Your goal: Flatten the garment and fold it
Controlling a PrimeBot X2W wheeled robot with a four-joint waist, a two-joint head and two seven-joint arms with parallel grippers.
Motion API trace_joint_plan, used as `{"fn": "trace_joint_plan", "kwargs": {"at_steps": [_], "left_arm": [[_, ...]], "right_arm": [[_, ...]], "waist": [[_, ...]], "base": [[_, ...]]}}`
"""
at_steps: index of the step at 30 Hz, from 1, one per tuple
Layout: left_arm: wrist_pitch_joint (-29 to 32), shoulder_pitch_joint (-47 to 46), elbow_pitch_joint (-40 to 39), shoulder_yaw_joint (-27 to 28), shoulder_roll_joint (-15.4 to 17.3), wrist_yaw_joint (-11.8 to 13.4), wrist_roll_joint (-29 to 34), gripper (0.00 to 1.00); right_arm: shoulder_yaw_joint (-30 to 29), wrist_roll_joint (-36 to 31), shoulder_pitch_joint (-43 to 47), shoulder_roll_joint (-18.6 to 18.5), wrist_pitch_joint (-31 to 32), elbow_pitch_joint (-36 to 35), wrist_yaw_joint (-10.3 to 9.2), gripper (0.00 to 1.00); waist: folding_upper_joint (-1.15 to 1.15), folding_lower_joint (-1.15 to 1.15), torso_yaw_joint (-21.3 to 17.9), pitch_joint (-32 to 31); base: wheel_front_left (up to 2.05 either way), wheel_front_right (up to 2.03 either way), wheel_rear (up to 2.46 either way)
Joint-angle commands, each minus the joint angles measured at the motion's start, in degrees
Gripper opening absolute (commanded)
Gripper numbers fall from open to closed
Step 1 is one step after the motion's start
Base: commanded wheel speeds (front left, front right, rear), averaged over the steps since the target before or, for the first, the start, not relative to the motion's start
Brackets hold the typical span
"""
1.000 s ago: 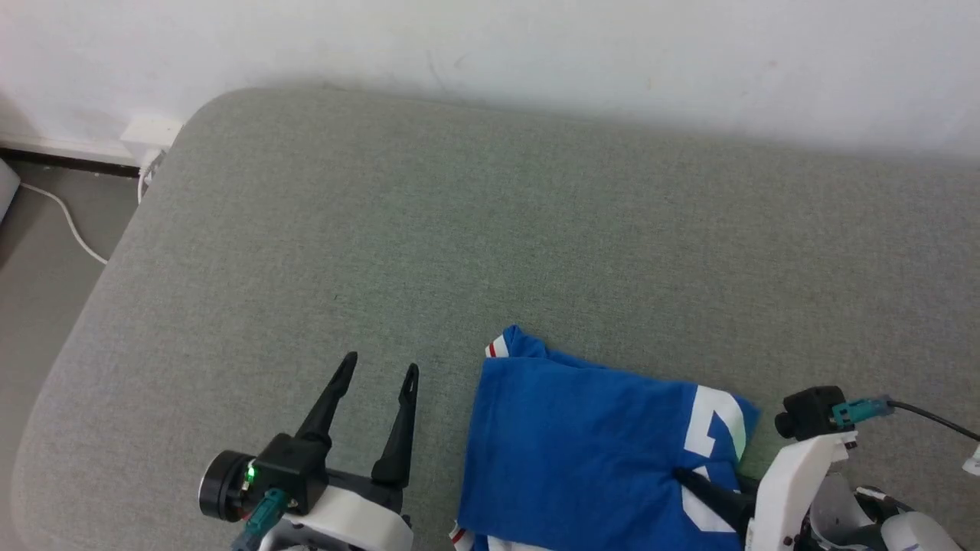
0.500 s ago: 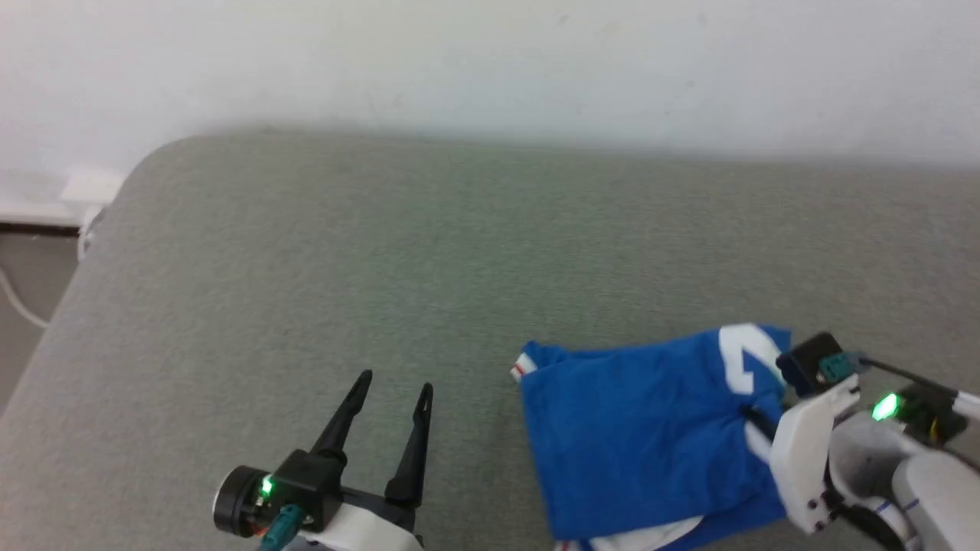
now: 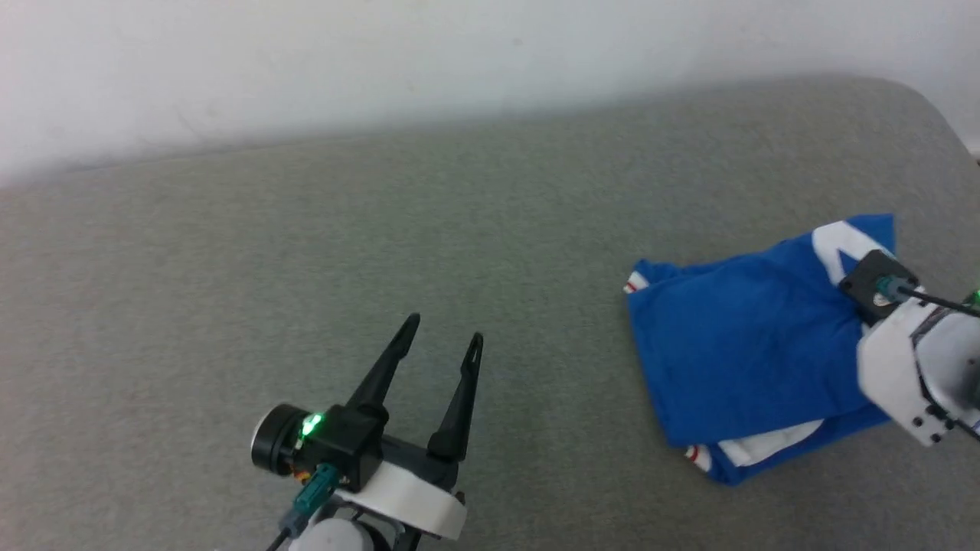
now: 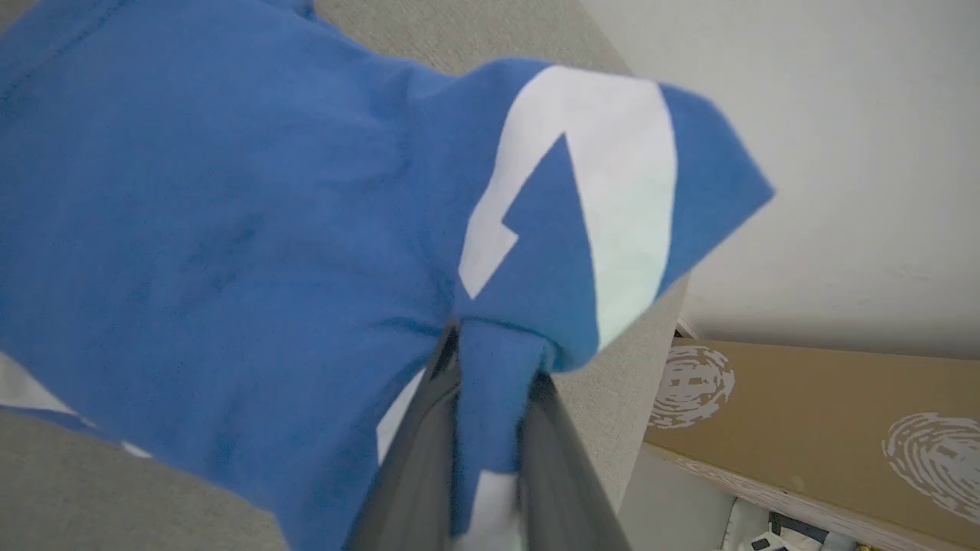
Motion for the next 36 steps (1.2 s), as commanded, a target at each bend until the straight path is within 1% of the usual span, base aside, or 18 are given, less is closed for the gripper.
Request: {"fn": "trace_joint_plan", "kwargs": {"at_steps": [1, 4, 6, 9, 14, 20, 25, 30, 31, 32, 36], "left_arm": [[-0.28, -1.75, -0.54, -0.34, -0.03, 0.19, 0.20, 1.00], [-0.28, -3.62, -0.67, -1.03, -0.03, -0.22, 1.10, 1.00], [-0.28, -4.69, -0.69, -1.38, 0.03, -0.50, 1.67, 1.00], [-0.28, -5.97, -1.14, -1.68, 0.65, -0.83, 2.32, 1.00], [-0.28, -7.96, -2.16, -2.50, 2.03, -1.22, 3.00, 1.00], [-0.28, -9.65, -3.76, -3.01, 2.80, -1.39, 3.38, 1.00], [-0.28, -10.55, -4.59, -3.26, 3.02, -1.44, 3.61, 1.00], [-0.28, -11.10, -4.48, -3.24, 3.01, -1.47, 3.55, 1.00], [-0.28, -11.11, -4.34, -3.19, 2.99, -1.47, 3.49, 1.00], [-0.28, -11.09, -4.16, -3.11, 2.96, -1.48, 3.41, 1.00], [-0.28, -10.58, -3.42, -2.58, 2.71, -1.39, 2.94, 1.00]], "right_arm": [[0.61, 0.35, -1.88, -1.55, -0.55, 0.98, -0.13, 0.00], [0.56, 0.70, -3.30, -4.06, -2.61, 3.82, -0.13, 0.00], [-0.60, 0.83, -3.79, -5.40, -4.45, 6.74, -0.13, 0.00], [-3.84, 0.36, -4.86, -5.67, -8.02, 11.84, -0.13, 0.00], [-10.17, -2.89, -6.39, -5.25, -15.99, 21.10, -0.13, 0.00], [-17.16, -6.70, -7.07, -4.34, -20.66, 30.12, -0.13, 0.00], [-22.81, -10.44, -7.42, -3.23, -24.01, 34.63, -0.13, 0.00], [-26.81, -13.28, -7.88, -1.23, -26.55, 36.88, -0.13, 0.00], [-27.55, -13.95, -8.06, -0.82, -27.07, 37.08, -0.13, 0.47], [-28.26, -14.61, -8.26, -0.43, -27.58, 37.22, -0.13, 1.00], [-30.53, -16.97, -8.86, 0.82, -28.78, 37.70, -0.13, 1.00]], "waist": [[0.00, 0.00, -7.10, 6.90], [0.00, 0.00, -8.06, 9.55], [0.00, 0.00, -8.16, 11.17], [0.00, 0.00, -8.23, 13.65], [0.00, 0.00, -6.84, 17.54], [0.00, 0.00, -5.05, 20.90], [0.00, 0.00, -4.10, 22.75], [0.00, 0.00, -3.57, 23.17], [0.00, 0.00, -3.51, 22.97], [0.00, 0.00, -3.46, 22.61], [0.00, 0.00, -3.37, 19.96]], "base": [[0.00, 0.00, 0.00], [0.00, 0.00, 0.00], [0.00, 0.00, 0.00], [0.00, 0.00, 0.00], [0.00, 0.00, 0.00], [0.00, 0.00, 0.00], [0.00, 0.00, 0.00], [0.00, 0.00, 0.00], [0.00, 0.00, 0.00], [0.00, 0.00, 0.00], [0.00, 0.00, 0.00]]}}
